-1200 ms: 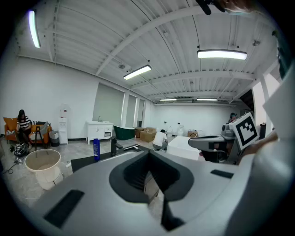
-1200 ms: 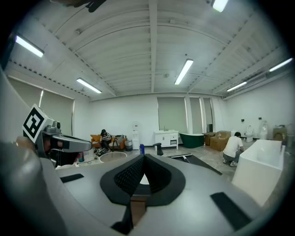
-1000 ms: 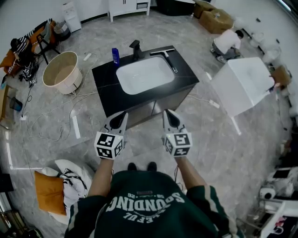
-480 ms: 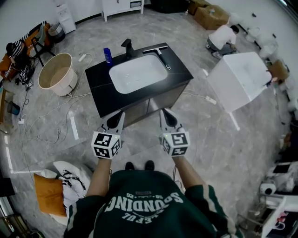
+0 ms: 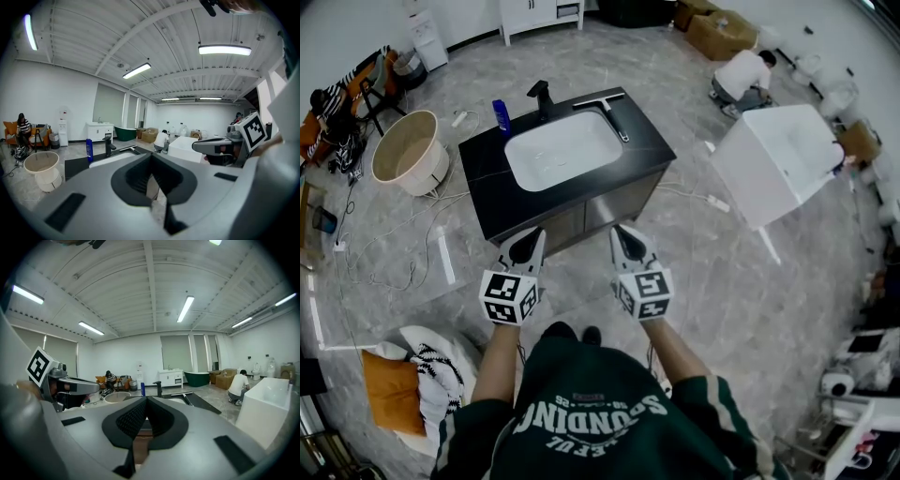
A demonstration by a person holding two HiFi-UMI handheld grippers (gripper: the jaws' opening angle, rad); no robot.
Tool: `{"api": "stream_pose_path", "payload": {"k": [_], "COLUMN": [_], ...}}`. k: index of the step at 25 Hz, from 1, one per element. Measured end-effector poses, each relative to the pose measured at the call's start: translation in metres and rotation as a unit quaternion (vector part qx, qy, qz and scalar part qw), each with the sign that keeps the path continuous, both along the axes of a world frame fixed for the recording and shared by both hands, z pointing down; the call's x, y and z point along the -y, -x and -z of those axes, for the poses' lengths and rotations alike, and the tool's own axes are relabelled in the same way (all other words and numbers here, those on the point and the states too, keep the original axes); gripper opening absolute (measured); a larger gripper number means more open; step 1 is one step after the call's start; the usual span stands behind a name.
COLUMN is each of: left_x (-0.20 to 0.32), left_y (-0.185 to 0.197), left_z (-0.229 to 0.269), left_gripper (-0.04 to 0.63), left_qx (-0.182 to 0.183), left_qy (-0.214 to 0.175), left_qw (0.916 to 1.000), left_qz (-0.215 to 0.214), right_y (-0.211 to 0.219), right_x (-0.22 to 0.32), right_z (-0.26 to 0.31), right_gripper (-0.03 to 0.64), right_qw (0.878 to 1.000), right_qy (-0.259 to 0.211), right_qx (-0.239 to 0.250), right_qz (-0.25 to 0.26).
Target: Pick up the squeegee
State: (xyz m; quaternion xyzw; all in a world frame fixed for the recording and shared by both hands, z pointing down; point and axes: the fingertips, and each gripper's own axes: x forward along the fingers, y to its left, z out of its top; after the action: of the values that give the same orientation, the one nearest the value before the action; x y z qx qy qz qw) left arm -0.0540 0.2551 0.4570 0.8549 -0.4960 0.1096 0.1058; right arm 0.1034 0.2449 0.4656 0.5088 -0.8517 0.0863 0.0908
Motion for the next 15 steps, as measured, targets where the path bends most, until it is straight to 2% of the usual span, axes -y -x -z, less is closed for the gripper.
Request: {"api": "stream_pose_path", "payload": {"k": [7, 15], "left_x": [0.003, 0.031], "left_y": [-0.016, -0.03], "left_z": [-0.002, -0.008], "left_gripper": [0.003, 0.002], "left_qx": [0.001, -0.002], "left_qy": [0.001, 0.002], "left_qw": [1.0, 1.0], "left_qz": [0.008, -0.001], "right_y": [-0.007, -0.013], "right_x": [0.005, 0.028], "right_z": [0.004, 0.002], "right_gripper": [0.002, 0.002], "right_qw": [1.0, 1.0], "right_qy": [-0.005, -0.004], "right_qx": [0.006, 0.009], "right_qz": [0.015, 0.015]}}
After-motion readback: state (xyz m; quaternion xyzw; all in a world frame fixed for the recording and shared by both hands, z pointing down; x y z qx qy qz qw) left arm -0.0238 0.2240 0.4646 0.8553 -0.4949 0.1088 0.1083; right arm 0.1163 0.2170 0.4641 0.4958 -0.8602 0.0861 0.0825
